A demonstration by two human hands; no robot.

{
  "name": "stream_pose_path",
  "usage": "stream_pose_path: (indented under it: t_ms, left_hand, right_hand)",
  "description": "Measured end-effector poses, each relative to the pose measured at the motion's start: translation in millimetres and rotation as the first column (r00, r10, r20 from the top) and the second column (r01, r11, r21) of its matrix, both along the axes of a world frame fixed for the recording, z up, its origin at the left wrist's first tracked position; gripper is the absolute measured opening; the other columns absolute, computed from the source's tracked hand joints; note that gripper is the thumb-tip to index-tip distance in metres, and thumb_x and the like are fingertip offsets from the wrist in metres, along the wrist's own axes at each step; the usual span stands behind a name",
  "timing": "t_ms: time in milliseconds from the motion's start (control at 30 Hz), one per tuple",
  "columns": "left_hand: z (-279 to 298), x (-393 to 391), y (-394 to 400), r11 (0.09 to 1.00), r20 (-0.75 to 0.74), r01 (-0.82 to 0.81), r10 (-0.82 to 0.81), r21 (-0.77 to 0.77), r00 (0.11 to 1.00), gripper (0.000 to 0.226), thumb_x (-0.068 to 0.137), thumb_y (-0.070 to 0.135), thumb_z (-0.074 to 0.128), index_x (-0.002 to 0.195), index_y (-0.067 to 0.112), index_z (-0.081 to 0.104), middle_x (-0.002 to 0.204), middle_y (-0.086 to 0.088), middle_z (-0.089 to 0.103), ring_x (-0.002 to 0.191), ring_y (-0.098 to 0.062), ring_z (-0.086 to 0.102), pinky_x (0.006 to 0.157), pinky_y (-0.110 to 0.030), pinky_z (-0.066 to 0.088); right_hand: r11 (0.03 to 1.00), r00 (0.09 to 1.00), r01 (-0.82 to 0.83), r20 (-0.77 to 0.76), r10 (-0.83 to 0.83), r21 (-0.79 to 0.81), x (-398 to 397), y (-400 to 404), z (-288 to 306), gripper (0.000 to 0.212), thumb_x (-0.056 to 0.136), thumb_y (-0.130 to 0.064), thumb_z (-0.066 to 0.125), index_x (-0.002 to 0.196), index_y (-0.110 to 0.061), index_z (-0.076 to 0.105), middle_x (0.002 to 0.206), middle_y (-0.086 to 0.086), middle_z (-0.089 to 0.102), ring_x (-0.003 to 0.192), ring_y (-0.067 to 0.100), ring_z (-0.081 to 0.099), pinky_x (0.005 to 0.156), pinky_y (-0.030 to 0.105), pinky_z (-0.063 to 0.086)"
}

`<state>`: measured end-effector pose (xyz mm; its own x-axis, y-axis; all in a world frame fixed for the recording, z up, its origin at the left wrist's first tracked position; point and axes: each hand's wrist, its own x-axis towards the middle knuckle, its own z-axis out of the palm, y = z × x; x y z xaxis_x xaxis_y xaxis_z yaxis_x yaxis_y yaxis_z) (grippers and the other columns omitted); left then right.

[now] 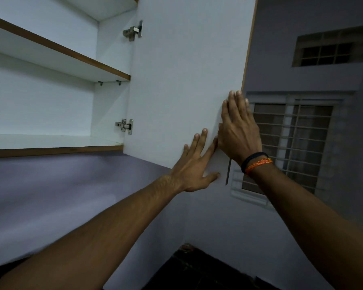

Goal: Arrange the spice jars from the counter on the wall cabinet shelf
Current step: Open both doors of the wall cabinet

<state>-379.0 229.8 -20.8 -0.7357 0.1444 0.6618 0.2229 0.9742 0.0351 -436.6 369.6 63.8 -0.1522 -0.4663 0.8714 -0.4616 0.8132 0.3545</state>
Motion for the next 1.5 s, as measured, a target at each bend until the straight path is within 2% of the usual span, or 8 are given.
stream_pose_path:
  t_ms: [233,367,633,867,1067,1267,1400,1500]
  left_hand:
    - [-6,-47,10,0.995,0.157,-0.072,0.082,-0.072,0.984,0.098,0.097,0.048,0.055,0.157,0.023,-0.018,0.159,-0.012,-0.036,0.149,-0.034,-0.027,0.122,-0.060,0.000]
    - [-15,-59,12,0.987,0.133,-0.118,0.132,-0.109,0.982,0.103,0.095,0.040,0.059,0.156,0.021,-0.022,0.157,-0.016,-0.039,0.146,-0.038,-0.032,0.120,-0.063,-0.004]
    - [-7,-55,-2,0.986,0.184,-0.079,0.105,-0.144,0.977,0.110,0.091,0.027,0.066,0.156,0.024,-0.022,0.157,-0.011,-0.040,0.147,-0.033,-0.032,0.122,-0.059,0.001]
    - [16,-33,-8,0.994,0.326,-0.047,0.077,-0.100,0.942,0.104,0.091,0.024,0.066,0.158,0.027,-0.015,0.161,-0.006,-0.034,0.151,-0.029,-0.022,0.123,-0.057,0.012]
    - [21,-8,-20,0.992,0.360,-0.117,0.124,-0.040,0.925,0.106,0.090,0.024,0.068,0.159,0.021,-0.013,0.164,-0.013,-0.025,0.154,-0.032,-0.005,0.124,-0.047,0.016]
    - [23,31,-56,0.965,0.347,-0.247,0.262,-0.086,0.901,0.104,0.089,0.026,0.068,0.160,0.018,-0.008,0.166,-0.016,-0.013,0.154,-0.035,0.001,0.124,-0.052,0.012]
    - [17,63,-89,0.921,0.348,-0.372,0.390,-0.120,0.852,0.102,0.091,0.027,0.066,0.160,0.017,-0.008,0.167,-0.014,-0.012,0.154,-0.033,-0.001,0.124,-0.052,0.008]
    - [8,94,-116,0.879,0.347,-0.461,0.472,-0.120,0.810,0.100,0.092,0.031,0.065,0.160,0.017,-0.007,0.167,-0.013,-0.010,0.154,-0.033,-0.001,0.124,-0.052,0.008]
  right_hand:
    - [0.995,0.976,0.097,0.192,-0.102,0.032,-45,8,2,0.074,0.093,-0.013,0.042,0.155,0.007,0.008,0.164,0.028,0.000,0.154,0.037,-0.002,0.126,0.044,0.007]
    - [0.988,0.968,0.146,0.198,-0.151,0.041,-50,-2,1,0.079,0.092,-0.015,0.043,0.155,0.008,0.001,0.163,0.030,-0.006,0.153,0.041,-0.007,0.126,0.048,0.006]
    - [0.981,0.946,0.191,0.263,-0.189,0.019,-39,-17,-4,0.080,0.093,-0.014,0.042,0.152,0.013,-0.006,0.160,0.034,-0.014,0.151,0.046,-0.012,0.125,0.052,0.004]
    - [0.986,0.938,0.167,0.305,-0.162,0.010,-31,-19,-2,0.084,0.094,-0.018,0.049,0.153,0.012,-0.004,0.160,0.034,-0.014,0.151,0.045,-0.013,0.125,0.053,0.006]
    - [0.987,0.928,0.162,0.338,-0.159,0.019,-18,-33,-8,0.096,0.093,-0.038,0.060,0.154,0.011,0.005,0.162,0.032,-0.007,0.152,0.045,-0.007,0.125,0.054,0.003]
    - [0.997,0.924,-0.065,0.375,0.073,-0.034,6,-74,-22,0.093,0.090,-0.038,0.064,0.155,0.006,0.014,0.164,0.027,0.008,0.153,0.041,0.000,0.125,0.052,0.002]
    - [0.956,0.862,-0.274,0.414,0.291,-0.101,22,-107,-38,0.080,0.088,-0.017,0.060,0.154,0.004,0.020,0.162,0.025,0.017,0.153,0.039,0.008,0.126,0.049,0.008]
    - [0.900,0.782,-0.409,0.451,0.431,-0.152,40,-134,-55,0.075,0.086,-0.007,0.056,0.153,0.002,0.025,0.161,0.025,0.023,0.152,0.039,0.016,0.122,0.048,0.017]
